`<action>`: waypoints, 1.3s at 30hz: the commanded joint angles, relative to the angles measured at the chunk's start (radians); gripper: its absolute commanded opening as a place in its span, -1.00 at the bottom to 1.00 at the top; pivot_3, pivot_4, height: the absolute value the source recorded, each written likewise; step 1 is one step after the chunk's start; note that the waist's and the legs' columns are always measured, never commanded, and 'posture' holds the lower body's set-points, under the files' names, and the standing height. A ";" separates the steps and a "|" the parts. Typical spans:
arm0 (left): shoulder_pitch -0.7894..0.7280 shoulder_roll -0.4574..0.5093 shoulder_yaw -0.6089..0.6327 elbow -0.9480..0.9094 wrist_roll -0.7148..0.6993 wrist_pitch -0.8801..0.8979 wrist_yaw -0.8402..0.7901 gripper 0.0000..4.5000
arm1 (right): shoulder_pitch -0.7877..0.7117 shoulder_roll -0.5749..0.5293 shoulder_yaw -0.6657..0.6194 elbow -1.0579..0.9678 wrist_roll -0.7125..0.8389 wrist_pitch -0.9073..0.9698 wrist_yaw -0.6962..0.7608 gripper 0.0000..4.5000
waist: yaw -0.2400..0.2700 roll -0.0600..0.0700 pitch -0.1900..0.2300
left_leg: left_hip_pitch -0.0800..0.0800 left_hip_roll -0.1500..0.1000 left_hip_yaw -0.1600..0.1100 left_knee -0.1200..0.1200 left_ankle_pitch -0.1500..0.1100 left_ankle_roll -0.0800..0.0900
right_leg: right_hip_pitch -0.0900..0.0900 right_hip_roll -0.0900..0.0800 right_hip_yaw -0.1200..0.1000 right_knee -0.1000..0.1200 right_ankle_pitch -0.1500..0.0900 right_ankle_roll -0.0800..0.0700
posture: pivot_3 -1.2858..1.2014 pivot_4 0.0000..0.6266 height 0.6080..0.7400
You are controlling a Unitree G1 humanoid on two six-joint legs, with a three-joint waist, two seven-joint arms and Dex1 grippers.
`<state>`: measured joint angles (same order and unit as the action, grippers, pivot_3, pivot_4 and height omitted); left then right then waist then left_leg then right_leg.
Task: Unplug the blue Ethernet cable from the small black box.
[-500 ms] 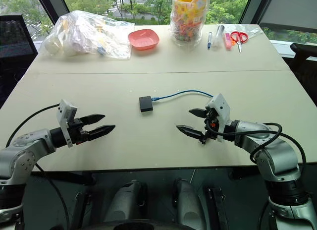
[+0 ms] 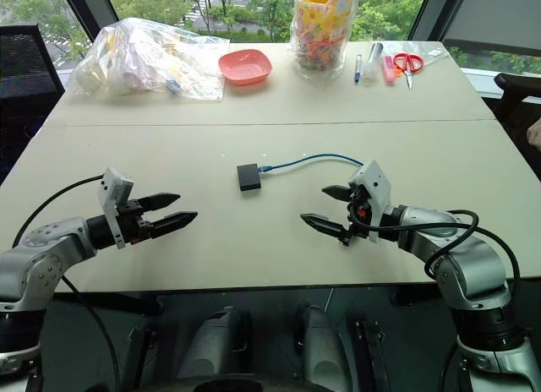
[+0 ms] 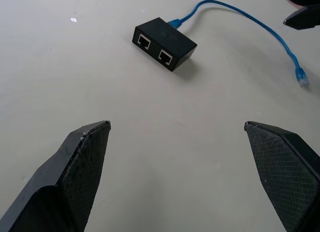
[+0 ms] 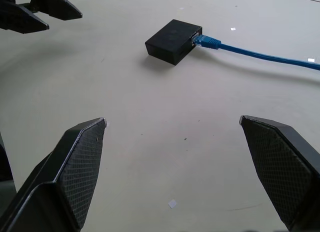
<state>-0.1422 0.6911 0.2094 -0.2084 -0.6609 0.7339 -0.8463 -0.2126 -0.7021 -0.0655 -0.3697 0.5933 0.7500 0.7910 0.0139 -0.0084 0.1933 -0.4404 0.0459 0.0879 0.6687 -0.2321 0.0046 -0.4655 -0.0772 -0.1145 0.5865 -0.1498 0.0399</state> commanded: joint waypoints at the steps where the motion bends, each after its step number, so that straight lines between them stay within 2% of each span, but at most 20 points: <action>1: -0.066 0.055 -0.008 0.048 0.049 -0.066 -0.048 0.98 | -0.059 0.012 0.020 0.027 -0.021 -0.043 0.015 1.00 | 0.000 0.000 0.000 | 0.000 0.000 0.000 0.000 0.000 0.000 | 0.000 0.000 0.000 0.000 0.000 0.000 | 0.03 -0.52 1.00; 6: -0.237 0.154 -0.051 0.197 0.062 -0.067 -0.205 0.98 | -0.257 0.052 0.129 0.260 -0.124 -0.152 0.095 1.00 | -0.004 0.000 0.000 | 0.001 0.000 0.001 0.000 0.000 0.000 | 0.000 0.001 -0.001 0.000 0.000 -0.001 | 0.03 -0.52 1.00; 10: -0.312 0.214 -0.114 0.263 0.096 -0.088 -0.329 0.98 | -0.497 0.137 0.227 0.619 -0.252 -0.331 0.187 1.00 | -0.010 0.000 0.000 | 0.001 -0.003 0.002 0.000 0.001 0.000 | -0.001 0.000 0.000 0.001 0.001 -0.001 | 0.03 -0.52 1.00; 14: -0.355 0.191 -0.124 0.301 0.115 -0.110 -0.326 0.98 | -0.679 0.229 0.277 0.968 -0.359 -0.508 0.250 1.00 | -0.010 -0.001 0.001 | 0.000 -0.004 0.005 -0.001 0.001 0.000 | -0.003 0.000 0.001 0.006 0.002 0.004 | 0.03 -0.52 1.00; 18: -0.310 0.150 -0.098 0.233 0.092 -0.093 -0.278 0.98 | -0.870 0.358 0.314 1.371 -0.473 -0.682 0.268 1.00 | -0.020 -0.001 0.001 | 0.000 -0.004 0.006 -0.001 0.001 0.000 | -0.004 0.000 0.001 0.009 0.001 0.004 | 0.03 -0.52 1.00; 21: -0.253 0.118 -0.068 0.169 0.079 -0.076 -0.221 0.98 | -0.950 0.434 0.317 1.570 -0.543 -0.747 0.228 1.00 | -0.030 -0.001 0.001 | 0.000 -0.004 0.006 0.000 0.002 -0.001 | -0.004 0.000 0.001 0.010 0.002 0.004 | 0.03 -0.52 1.00; 24: -0.179 0.088 -0.029 0.090 0.059 -0.052 -0.151 0.98 | -0.986 0.505 0.334 1.683 -0.632 -0.767 0.121 1.00 | -0.033 -0.001 0.001 | 0.001 -0.004 0.006 0.000 0.002 -0.001 | -0.004 0.000 0.002 0.011 0.002 0.003 | 0.03 -0.52 1.00; 27: -0.133 0.080 -0.002 0.041 0.052 -0.039 -0.110 1.00 | -0.993 0.536 0.339 1.721 -0.693 -0.771 0.092 0.62 | -0.035 -0.001 0.000 | 0.004 -0.003 0.006 -0.001 0.002 -0.002 | -0.003 0.000 0.003 0.012 0.003 0.002 | 0.03 -0.52 1.00; 30: -0.089 0.085 0.039 0.003 0.038 -0.025 -0.075 1.00 | -0.993 0.553 0.365 1.731 -0.757 -0.795 0.122 0.00 | -0.035 -0.001 0.000 | 0.016 0.001 0.005 -0.001 0.002 -0.003 | 0.008 0.000 0.003 0.012 0.000 0.001 | 0.03 -0.52 1.00; 31: -0.081 0.086 0.047 -0.001 0.036 -0.022 -0.068 1.00 | -0.996 0.558 0.361 1.730 -0.765 -0.803 0.130 -0.29 | -0.035 -0.001 0.000 | 0.018 0.001 0.005 -0.001 0.002 -0.003 | 0.009 0.000 0.003 0.012 0.000 0.000 | 0.03 -0.52 1.00; 34: -0.081 0.091 0.047 0.019 0.048 -0.033 -0.065 1.00 | -1.010 0.568 0.331 1.723 -0.770 -0.834 0.141 -0.96 | -0.035 -0.001 0.000 | 0.020 0.002 0.005 -0.001 0.001 -0.006 | 0.010 0.000 0.003 0.012 0.000 -0.002 | 0.03 -0.52 1.00; 39: -0.192 0.087 -0.008 0.175 0.102 -0.100 -0.099 1.00 | -1.034 0.508 0.383 1.680 -0.881 -1.039 -0.001 -0.98 | -0.029 0.000 0.000 | 0.017 0.002 0.005 -0.001 0.003 -0.006 | 0.007 0.000 0.003 0.013 0.001 -0.003 | 0.03 -0.52 1.00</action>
<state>-0.2960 0.7675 0.1997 -0.0650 -0.5750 0.6720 -0.9285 -1.2168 -0.1613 0.2973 1.3376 -0.2413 -0.2135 0.8508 -0.0148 -0.0088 0.1934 -0.4247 0.0473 0.0936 0.6673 -0.2286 -0.0013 -0.4603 -0.0772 -0.1117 0.5996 -0.1486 0.0366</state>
